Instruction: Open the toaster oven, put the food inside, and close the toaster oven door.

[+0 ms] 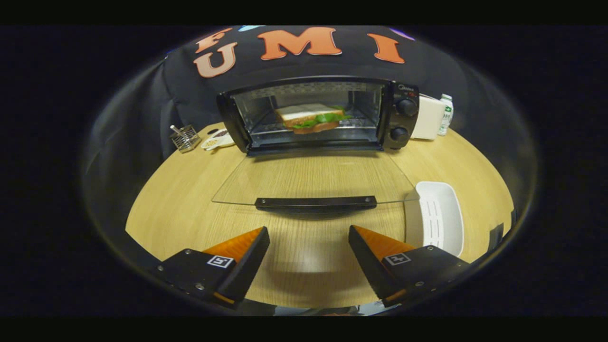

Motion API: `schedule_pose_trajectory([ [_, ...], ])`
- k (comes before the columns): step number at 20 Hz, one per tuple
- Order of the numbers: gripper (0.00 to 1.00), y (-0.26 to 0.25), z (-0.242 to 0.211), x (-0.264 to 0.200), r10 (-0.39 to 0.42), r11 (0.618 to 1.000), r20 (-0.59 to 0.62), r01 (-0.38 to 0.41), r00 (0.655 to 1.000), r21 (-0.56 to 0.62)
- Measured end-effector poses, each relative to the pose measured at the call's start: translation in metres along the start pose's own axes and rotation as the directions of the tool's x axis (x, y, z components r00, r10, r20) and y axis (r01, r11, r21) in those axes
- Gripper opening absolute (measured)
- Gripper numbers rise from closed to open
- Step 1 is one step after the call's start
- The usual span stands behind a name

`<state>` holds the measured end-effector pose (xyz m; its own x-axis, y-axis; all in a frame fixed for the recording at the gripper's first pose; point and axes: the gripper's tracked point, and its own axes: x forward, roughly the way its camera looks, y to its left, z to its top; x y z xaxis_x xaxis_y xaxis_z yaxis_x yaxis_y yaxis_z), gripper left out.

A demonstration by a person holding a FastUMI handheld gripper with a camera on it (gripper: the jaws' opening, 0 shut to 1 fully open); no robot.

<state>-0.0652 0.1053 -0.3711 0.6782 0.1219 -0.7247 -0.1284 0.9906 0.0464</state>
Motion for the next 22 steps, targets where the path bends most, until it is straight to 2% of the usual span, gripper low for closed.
schedule_pose_trajectory([
  [6, 0.99, -0.008, 0.002, 0.029, -0.032, 0.999, -0.006, 0.032, 0.999, -0.041],
  [11, 1.0, -0.006, 0.018, 0.021, -0.018, 0.999, 0.017, 0.019, 1.0, -0.032],
  [16, 1.0, -0.006, 0.053, 0.004, -0.013, 0.999, 0.08, 0.015, 0.997, -0.028],
  [22, 0.99, -0.011, 0.12, -0.006, -0.032, 0.999, 0.186, 0.038, 0.982, -0.032],
])
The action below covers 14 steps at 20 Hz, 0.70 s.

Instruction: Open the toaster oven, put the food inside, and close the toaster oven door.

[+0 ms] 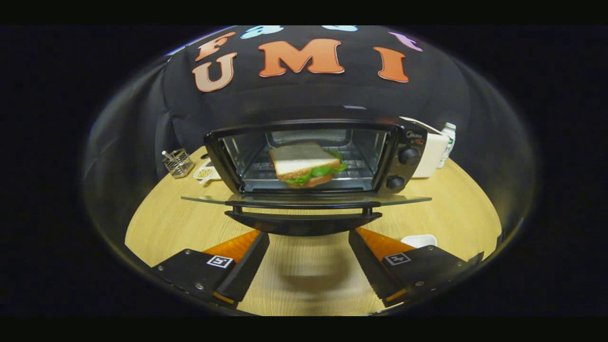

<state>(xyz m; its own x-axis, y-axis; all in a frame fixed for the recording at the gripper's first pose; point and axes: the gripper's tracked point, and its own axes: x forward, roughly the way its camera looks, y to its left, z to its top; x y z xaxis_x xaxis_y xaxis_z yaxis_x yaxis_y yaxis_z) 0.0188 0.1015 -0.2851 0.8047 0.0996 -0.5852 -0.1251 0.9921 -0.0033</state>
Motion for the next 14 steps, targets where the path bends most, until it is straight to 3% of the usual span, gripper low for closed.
schedule_pose_trajectory([
  [10, 0.99, -0.007, 0.096, 0.034, -0.045, 0.996, 0.161, 0.057, 0.986, -0.068],
  [14, 1.0, -0.009, 0.096, 0.044, -0.052, 0.998, 0.132, 0.057, 0.99, -0.029],
])
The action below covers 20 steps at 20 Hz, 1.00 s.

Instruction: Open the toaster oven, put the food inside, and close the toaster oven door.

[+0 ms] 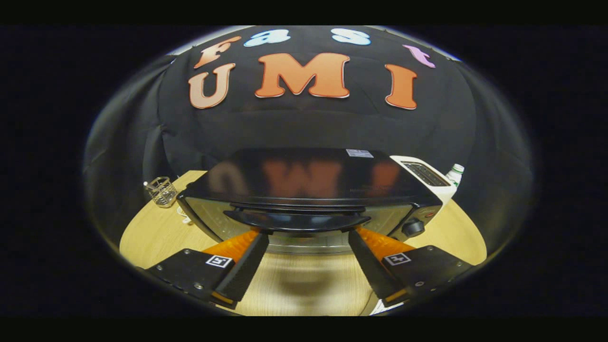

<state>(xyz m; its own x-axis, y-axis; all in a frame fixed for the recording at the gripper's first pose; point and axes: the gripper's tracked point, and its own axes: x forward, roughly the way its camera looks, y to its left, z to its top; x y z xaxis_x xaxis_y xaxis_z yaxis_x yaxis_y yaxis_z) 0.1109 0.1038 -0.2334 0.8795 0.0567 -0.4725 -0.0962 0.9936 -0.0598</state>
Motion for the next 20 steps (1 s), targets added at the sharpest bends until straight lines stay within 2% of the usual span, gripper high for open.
schedule_pose_trajectory([
  [4, 1.0, -0.012, 0.003, -0.021, 0.009, 1.0, 0.0, -0.009, 1.0, -0.004],
  [6, 1.0, -0.032, 0.008, -0.04, -0.015, 1.0, 0.0, 0.015, 1.0, 0.003],
  [11, 1.0, -0.074, 0.093, -0.107, -0.022, 1.0, 0.147, 0.02, 0.989, 0.019],
  [16, 0.99, -0.113, 0.174, -0.181, -0.058, 0.998, 0.317, 0.062, 0.947, -0.003],
  [20, 0.99, -0.125, 0.235, -0.252, -0.052, 0.998, 0.456, 0.063, 0.888, -0.009],
])
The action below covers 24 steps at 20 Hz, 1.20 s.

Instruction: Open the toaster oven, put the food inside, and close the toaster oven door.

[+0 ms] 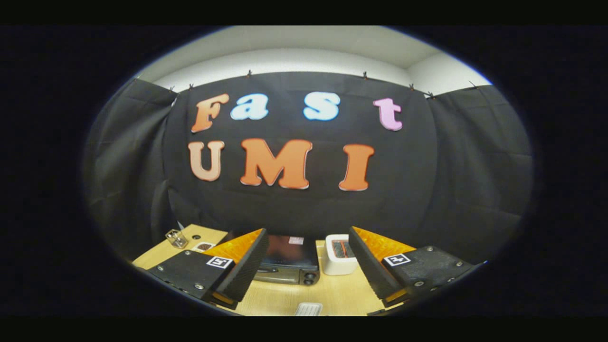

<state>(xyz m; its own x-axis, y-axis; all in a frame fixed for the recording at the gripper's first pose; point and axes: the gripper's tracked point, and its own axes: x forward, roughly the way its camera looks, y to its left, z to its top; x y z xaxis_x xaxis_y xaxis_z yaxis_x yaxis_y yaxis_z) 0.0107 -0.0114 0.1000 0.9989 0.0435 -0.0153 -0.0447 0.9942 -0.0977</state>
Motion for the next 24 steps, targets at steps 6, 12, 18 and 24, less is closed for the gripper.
schedule_pose_trajectory([
  [6, 0.99, -0.022, 0.055, -0.029, -0.066, 0.998, 0.134, 0.066, 0.989, 0.007],
  [12, 0.99, -0.025, 0.045, -0.036, -0.059, 0.998, 0.114, 0.058, 0.992, 0.016],
  [18, 0.99, -0.02, 0.041, -0.039, -0.032, 0.999, 0.117, 0.029, 0.993, 0.024],
  [24, 0.99, -0.014, 0.034, -0.036, -0.006, 1.0, 0.107, 0.004, 0.994, 0.022],
])
